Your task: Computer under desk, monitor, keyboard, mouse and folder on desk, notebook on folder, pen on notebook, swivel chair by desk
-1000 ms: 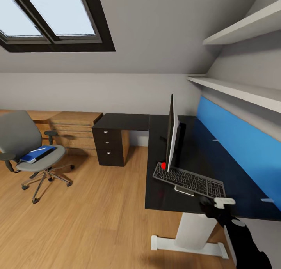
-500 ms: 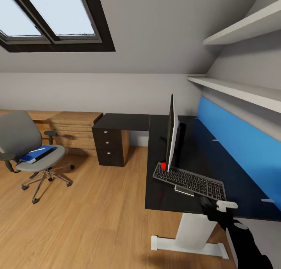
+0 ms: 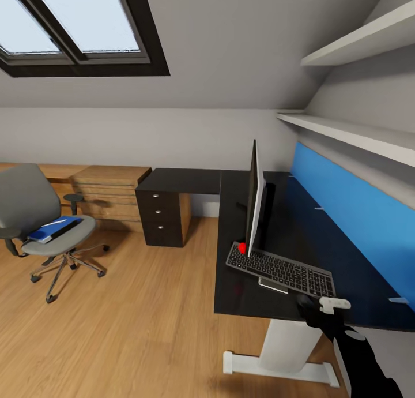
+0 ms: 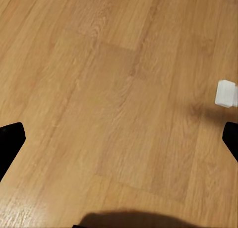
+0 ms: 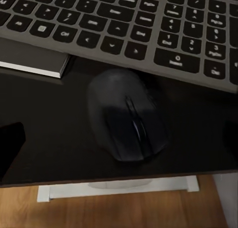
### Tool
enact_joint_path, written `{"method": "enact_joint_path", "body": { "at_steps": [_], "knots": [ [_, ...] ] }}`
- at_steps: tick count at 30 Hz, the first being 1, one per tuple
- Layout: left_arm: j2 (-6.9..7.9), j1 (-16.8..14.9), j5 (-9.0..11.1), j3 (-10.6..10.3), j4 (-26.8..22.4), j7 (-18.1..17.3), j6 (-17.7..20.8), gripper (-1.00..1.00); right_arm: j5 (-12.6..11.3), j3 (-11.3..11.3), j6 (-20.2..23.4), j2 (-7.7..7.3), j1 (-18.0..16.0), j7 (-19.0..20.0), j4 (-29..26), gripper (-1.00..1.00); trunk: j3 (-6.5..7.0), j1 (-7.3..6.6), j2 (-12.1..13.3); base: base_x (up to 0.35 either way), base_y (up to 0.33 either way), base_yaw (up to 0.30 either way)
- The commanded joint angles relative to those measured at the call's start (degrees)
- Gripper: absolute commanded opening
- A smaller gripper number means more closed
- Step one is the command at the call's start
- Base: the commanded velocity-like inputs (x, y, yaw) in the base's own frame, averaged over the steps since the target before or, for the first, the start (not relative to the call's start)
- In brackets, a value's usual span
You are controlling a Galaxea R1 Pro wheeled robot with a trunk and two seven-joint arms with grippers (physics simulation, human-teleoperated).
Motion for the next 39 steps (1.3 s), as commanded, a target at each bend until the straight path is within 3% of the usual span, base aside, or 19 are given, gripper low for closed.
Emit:
{"method": "enact_joint_path", "body": {
  "at_steps": [1,16,24,39],
  "knots": [
    [0.04,0.0,0.4,-0.5,0.0,0.4,-0.2,1.00,0.6,-0.2,0.2,0.04,0.0,0.5,-0.1,1.00,-0.07,0.01,0.0,0.065,0.000,0.000],
    [-0.01,0.0,0.4,-0.4,-0.2,0.3,-0.2,1.00,0.6,-0.2,0.2,0.04,-0.1,0.5,-0.1,1.00,-0.07,0.01,0.0,0.012,0.000,0.000],
    [-0.05,0.0,0.4,-0.4,-0.4,0.3,-0.1,1.00,0.6,-0.2,0.2,0.04,0.0,0.5,-0.1,1.00,-1.50,1.77,-3.3,0.000,0.000,0.000],
    [0.01,0.0,0.4,-0.4,-0.4,0.3,-0.2,1.00,0.6,-0.2,0.2,-0.01,-0.1,0.5,-0.1,1.00,-1.50,1.77,-3.3,0.000,0.000,0.000]
  ]
}}
